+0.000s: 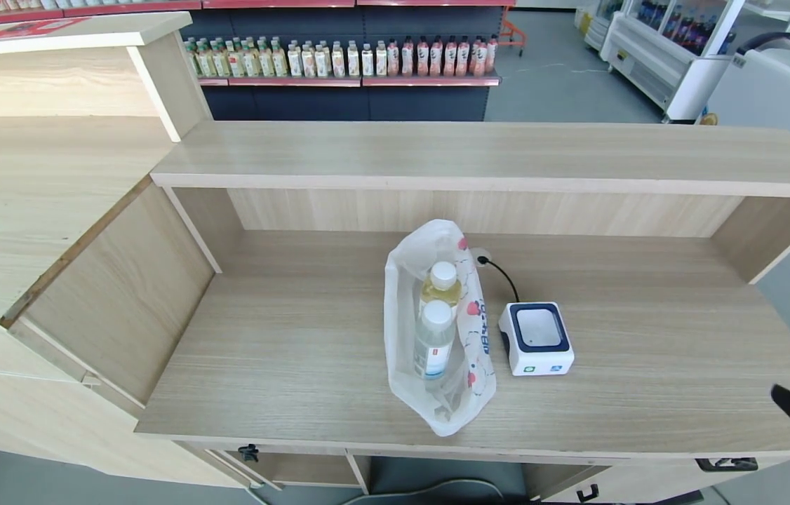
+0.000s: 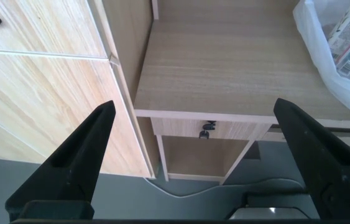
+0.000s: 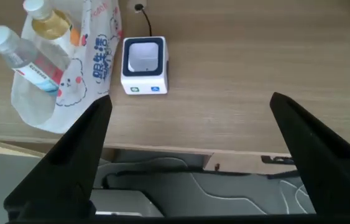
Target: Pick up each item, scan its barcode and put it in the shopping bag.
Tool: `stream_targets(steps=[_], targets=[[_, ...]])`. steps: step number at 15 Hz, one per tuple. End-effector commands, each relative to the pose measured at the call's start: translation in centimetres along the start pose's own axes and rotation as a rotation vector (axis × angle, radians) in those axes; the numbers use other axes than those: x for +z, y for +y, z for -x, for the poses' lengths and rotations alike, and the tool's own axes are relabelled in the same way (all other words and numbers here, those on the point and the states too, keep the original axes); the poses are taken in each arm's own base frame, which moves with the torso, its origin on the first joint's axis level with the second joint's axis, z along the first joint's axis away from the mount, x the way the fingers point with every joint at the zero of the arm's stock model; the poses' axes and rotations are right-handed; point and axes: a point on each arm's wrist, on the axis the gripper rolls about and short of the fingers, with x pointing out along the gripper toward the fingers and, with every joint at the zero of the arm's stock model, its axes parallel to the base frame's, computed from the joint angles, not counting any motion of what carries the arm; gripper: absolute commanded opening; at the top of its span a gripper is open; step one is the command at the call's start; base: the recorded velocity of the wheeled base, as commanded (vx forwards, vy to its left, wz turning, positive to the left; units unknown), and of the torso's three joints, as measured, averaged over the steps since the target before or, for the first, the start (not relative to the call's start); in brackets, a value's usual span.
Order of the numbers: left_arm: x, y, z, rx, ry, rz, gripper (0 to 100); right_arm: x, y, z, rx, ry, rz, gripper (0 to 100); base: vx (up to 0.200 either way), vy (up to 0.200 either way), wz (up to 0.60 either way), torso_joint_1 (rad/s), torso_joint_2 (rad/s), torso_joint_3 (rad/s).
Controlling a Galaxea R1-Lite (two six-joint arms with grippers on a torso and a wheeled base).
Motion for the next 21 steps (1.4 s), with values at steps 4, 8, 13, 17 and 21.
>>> stream_targets(steps=[4,8,13,17,21], targets=[[0.0,0.0,0.0,0.002,0.001,0.001,100,-10.6,-0.1,6.9,-0.077,-0.124,0.065,100,0.000,0.000,0.00,0.000,0.00,0.000],[0.0,0.0,0.0,0.000,0.000,0.001,100,-10.6,-0.1,6.9,-0.074,-0.118,0.071,100,0.000,0.000,0.00,0.000,0.00,0.000],[0.0,0.0,0.0,0.000,0.000,0.001,100,-10.6,-0.1,6.9,-0.074,-0.118,0.070,100,0.000,0.000,0.00,0.000,0.00,0.000],[0.0,0.0,0.0,-0.001,0.000,0.000,100,-10.6,-0.1,6.9,-0.074,-0.118,0.073,100,0.000,0.000,0.00,0.000,0.00,0.000],[0.0,0.0,0.0,0.000,0.000,0.000,100,-10.6,-0.1,6.9,-0.074,-0.118,0.076,100,0.000,-0.100,0.00,0.000,0.00,0.001]])
